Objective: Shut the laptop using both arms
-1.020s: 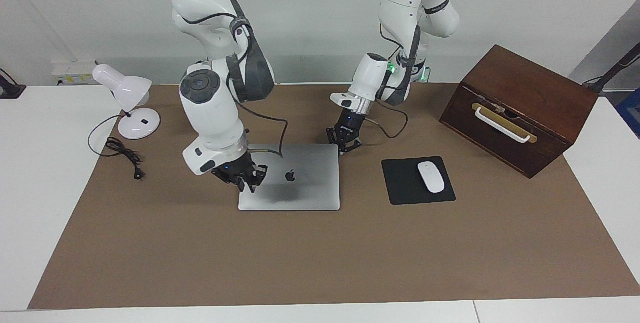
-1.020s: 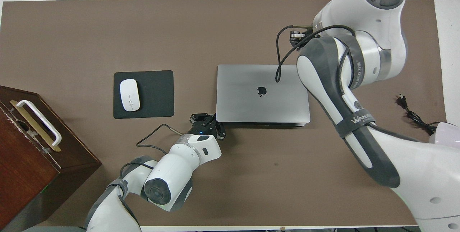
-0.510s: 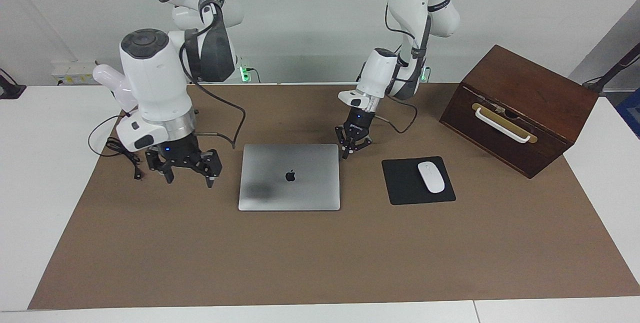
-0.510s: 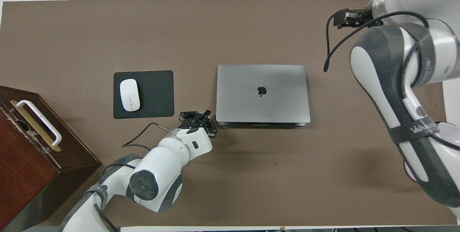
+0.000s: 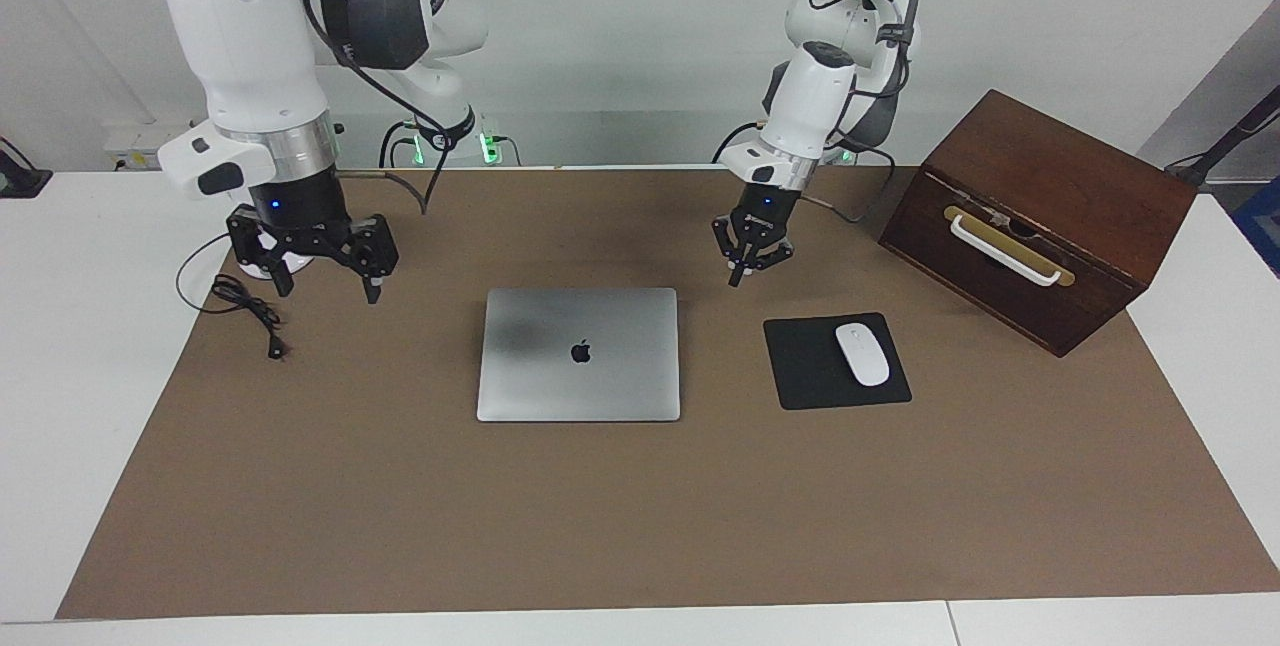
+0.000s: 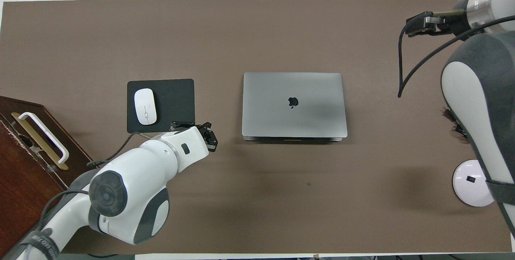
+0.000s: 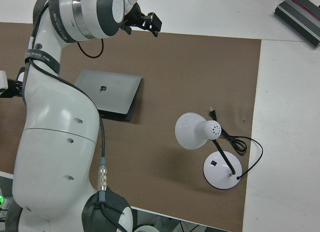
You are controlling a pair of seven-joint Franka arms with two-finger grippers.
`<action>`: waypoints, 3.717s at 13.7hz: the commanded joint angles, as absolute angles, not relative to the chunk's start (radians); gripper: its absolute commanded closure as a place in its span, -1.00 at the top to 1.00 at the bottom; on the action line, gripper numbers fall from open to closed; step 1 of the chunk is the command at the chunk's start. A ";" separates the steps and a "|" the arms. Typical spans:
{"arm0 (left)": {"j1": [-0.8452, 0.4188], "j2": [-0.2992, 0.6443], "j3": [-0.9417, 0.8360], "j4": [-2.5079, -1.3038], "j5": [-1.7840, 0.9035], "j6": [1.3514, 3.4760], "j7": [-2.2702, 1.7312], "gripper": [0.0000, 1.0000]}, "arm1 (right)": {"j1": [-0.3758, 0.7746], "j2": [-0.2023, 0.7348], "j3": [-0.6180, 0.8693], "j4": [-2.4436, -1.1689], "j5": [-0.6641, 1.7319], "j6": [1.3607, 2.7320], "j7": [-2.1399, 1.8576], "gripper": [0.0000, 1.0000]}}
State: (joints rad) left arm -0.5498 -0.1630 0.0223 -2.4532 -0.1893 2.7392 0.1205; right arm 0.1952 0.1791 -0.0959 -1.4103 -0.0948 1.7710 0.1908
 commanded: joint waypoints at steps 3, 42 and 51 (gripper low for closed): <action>-0.343 -0.258 0.017 -2.280 -0.193 2.325 0.323 -1.00 | 0.193 0.062 -0.087 -1.469 -0.072 1.668 0.190 1.00; -0.029 -0.120 0.008 -1.667 -0.017 1.582 0.003 1.00 | -0.104 -0.064 0.064 -1.623 -0.028 1.539 0.026 1.00; -0.026 -0.126 0.008 -1.678 -0.014 1.585 0.003 1.00 | -0.103 -0.067 0.071 -1.623 -0.015 1.493 0.029 1.00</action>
State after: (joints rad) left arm -0.0308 -0.1283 0.0110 -1.6929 -0.0323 1.6079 0.0175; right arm -0.0814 -0.0443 0.0570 -1.6014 -0.0391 1.5046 0.0507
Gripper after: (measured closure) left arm 0.000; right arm 0.000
